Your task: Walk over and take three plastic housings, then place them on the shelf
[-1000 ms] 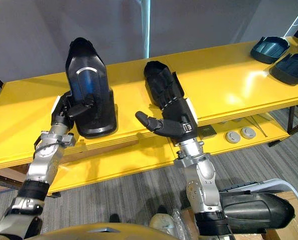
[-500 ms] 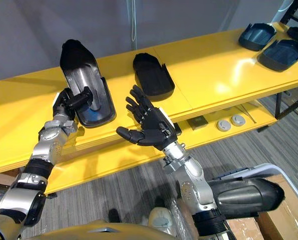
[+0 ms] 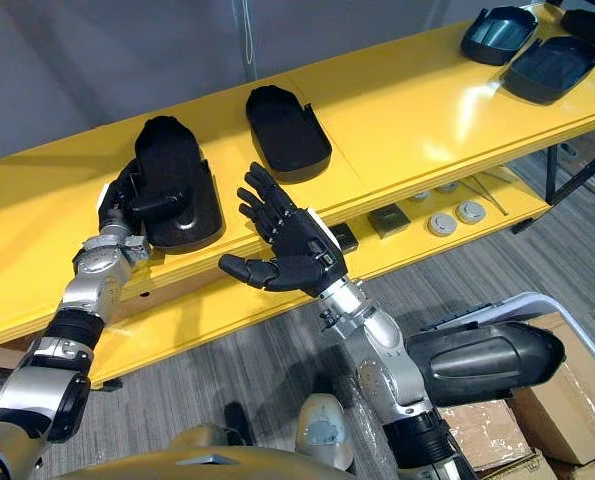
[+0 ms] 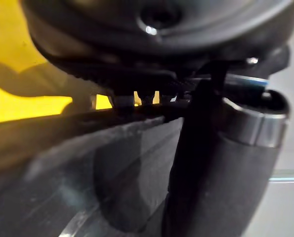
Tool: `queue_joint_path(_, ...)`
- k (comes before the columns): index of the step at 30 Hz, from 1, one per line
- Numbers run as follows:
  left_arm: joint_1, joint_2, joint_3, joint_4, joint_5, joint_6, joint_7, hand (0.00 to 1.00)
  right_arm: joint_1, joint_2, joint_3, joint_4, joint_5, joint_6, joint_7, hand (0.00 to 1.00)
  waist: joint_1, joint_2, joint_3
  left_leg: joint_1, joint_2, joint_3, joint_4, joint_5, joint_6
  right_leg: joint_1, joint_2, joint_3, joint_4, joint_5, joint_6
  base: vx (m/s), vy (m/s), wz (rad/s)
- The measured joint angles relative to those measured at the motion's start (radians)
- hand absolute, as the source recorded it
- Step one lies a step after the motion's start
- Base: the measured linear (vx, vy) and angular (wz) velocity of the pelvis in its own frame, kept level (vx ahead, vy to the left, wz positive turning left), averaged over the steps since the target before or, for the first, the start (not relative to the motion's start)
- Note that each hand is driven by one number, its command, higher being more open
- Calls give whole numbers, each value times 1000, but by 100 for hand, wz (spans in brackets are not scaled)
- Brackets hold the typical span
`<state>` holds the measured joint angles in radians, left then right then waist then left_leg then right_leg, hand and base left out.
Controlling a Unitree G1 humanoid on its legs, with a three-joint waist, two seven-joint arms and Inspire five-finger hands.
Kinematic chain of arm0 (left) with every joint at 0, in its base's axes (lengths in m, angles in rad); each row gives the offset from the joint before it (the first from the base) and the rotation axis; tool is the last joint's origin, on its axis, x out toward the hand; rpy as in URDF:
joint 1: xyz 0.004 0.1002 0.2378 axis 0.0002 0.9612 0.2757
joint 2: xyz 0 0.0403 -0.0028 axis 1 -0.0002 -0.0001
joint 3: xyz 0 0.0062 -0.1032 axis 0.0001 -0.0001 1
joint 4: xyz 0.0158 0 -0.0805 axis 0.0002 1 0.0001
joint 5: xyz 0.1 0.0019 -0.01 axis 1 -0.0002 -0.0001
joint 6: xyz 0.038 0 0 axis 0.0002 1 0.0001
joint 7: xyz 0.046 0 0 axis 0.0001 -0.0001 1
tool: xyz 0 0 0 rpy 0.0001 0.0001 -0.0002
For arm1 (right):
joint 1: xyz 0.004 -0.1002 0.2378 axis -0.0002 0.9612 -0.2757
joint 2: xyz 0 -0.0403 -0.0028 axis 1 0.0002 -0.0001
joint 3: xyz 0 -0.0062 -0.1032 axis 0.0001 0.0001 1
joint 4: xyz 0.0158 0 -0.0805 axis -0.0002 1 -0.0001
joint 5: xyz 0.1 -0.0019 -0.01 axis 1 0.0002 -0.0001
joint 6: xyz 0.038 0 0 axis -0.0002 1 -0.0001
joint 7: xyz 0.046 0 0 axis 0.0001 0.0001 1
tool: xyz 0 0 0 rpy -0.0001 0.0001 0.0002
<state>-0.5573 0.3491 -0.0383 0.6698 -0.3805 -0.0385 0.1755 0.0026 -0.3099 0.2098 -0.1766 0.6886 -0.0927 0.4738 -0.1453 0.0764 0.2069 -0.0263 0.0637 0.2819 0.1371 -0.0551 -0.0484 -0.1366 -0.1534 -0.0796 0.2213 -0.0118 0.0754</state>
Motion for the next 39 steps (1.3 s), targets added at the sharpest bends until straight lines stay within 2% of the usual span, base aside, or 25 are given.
queue_joint_path(8,-28,0,2,37,37,31,69,100,33,15,13,0,-1,-6,-4,100,-7,3,1,22,0,2,-21,9,1,19,1,-2,-10,2,2,0,0,0)
queue_joint_path(14,-33,0,22,46,113,46,149,100,32,39,24,-1,-16,-52,-48,100,-21,5,0,38,-2,11,-36,16,9,34,4,3,-36,10,11,26,5,-2)
queue_joint_path(19,-74,17,23,46,113,105,151,100,31,40,22,-1,-17,-52,-80,100,-19,7,-1,42,-1,10,-38,16,9,46,7,3,-53,14,11,23,7,0)
queue_joint_path(21,-78,22,23,46,98,102,151,100,30,42,22,-1,-17,-52,-93,100,-19,7,-1,45,-1,10,-40,16,9,50,8,2,-57,15,11,0,0,0)
queue_joint_path(25,-82,26,29,-47,61,30,203,100,31,59,9,-1,-53,-71,-129,100,-10,10,-3,47,-3,7,-54,19,11,59,16,-4,-80,25,11,1,-8,2)
queue_joint_path(28,-63,26,66,-302,42,-65,231,100,28,80,-2,-1,-109,-103,-161,100,5,10,-3,44,-3,-8,-55,21,11,67,14,-26,-85,26,11,21,-1,15)
queue_joint_path(31,41,18,105,-610,45,-175,240,100,14,79,-16,-1,-154,-134,-201,100,16,19,-22,50,-4,-32,-63,21,11,91,13,-52,-105,25,10,48,3,21)
queue_joint_path(33,205,-32,117,-826,82,-221,225,100,11,73,-75,-1,-226,-159,-245,100,42,36,-62,67,-4,-54,-78,23,9,124,13,-80,-124,25,10,78,-1,30)
queue_joint_path(36,378,-97,129,-975,123,-231,195,100,0,70,-145,-1,-296,-192,-280,100,71,38,-77,86,-5,-76,-87,26,6,163,12,-109,-143,24,10,10,-8,29)
queue_joint_path(38,516,-138,137,-1035,123,-238,160,100,-18,69,-192,-1,-329,-218,-305,100,94,25,-85,83,-6,-98,-91,32,4,181,12,-137,-159,23,9,-63,-30,33)
queue_joint_path(39,544,-147,138,-1041,123,-239,154,100,-19,69,-199,-2,-330,-223,-311,100,100,20,-88,81,-6,-105,-94,34,0,184,12,-141,-163,22,9,-76,-28,27)
